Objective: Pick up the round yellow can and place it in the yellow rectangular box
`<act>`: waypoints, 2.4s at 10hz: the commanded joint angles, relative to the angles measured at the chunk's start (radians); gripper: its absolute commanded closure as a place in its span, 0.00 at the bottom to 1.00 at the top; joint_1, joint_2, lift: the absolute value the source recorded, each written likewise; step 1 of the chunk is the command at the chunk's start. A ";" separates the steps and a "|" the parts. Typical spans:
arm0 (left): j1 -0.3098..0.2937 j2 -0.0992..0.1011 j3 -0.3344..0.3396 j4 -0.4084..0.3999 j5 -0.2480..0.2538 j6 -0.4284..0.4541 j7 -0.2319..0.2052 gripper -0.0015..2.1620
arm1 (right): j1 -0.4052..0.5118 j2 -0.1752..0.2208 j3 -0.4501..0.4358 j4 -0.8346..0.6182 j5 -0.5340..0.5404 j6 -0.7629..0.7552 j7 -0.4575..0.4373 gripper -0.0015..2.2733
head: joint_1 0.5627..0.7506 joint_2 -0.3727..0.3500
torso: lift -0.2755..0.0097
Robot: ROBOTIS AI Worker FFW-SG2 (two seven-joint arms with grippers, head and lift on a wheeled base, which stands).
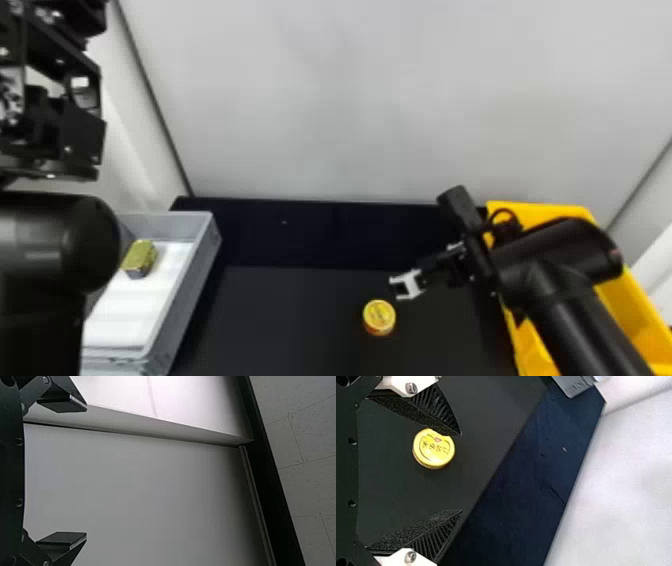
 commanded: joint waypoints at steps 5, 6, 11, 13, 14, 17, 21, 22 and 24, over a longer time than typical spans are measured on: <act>-0.016 -0.008 -0.016 0.013 0.000 -0.014 0.000 0.07 | -0.033 0.008 0.106 0.336 0.005 -0.268 0.046 0.05 | 0.53 0.59 | 0.96; -0.019 -0.009 -0.021 0.016 0.000 -0.018 0.000 0.07 | -0.036 0.010 0.111 0.357 0.005 -0.302 0.044 0.05 | 0.53 0.59 | 0.96; -0.030 -0.014 -0.029 0.019 0.000 -0.021 0.000 0.07 | -0.064 0.013 0.143 0.420 0.019 -0.391 0.029 0.05 | 0.53 0.59 | 0.96; -0.032 -0.017 -0.030 0.021 0.000 -0.021 0.000 0.07 | -0.065 0.019 0.141 0.437 0.018 -0.413 0.021 0.05 | 0.53 0.59 | 0.96; -0.035 -0.017 -0.032 0.021 0.000 -0.025 0.000 0.07 | -0.068 0.023 0.143 0.453 0.016 -0.434 0.016 0.05 | 0.53 0.59 | 0.96; -0.039 -0.020 -0.036 0.026 0.000 -0.029 0.000 0.07 | -0.081 0.028 0.147 0.489 0.013 -0.479 -0.013 0.05 | 0.53 0.59 | 0.96; -0.041 -0.020 -0.036 0.026 -0.001 -0.034 0.000 0.07 | -0.087 0.048 0.146 0.563 0.002 -0.540 -0.048 0.05 | 0.53 0.59 | 0.96; -0.044 -0.020 -0.040 0.027 -0.001 -0.035 0.000 0.07 | -0.093 0.056 0.149 0.585 -0.005 -0.558 -0.060 0.05 | 0.53 0.59 | 0.96; -0.047 -0.021 -0.046 0.032 -0.001 -0.040 -0.001 0.07 | -0.113 0.065 0.178 0.629 -0.008 -0.592 -0.089 0.06 | 0.53 0.59 | 0.96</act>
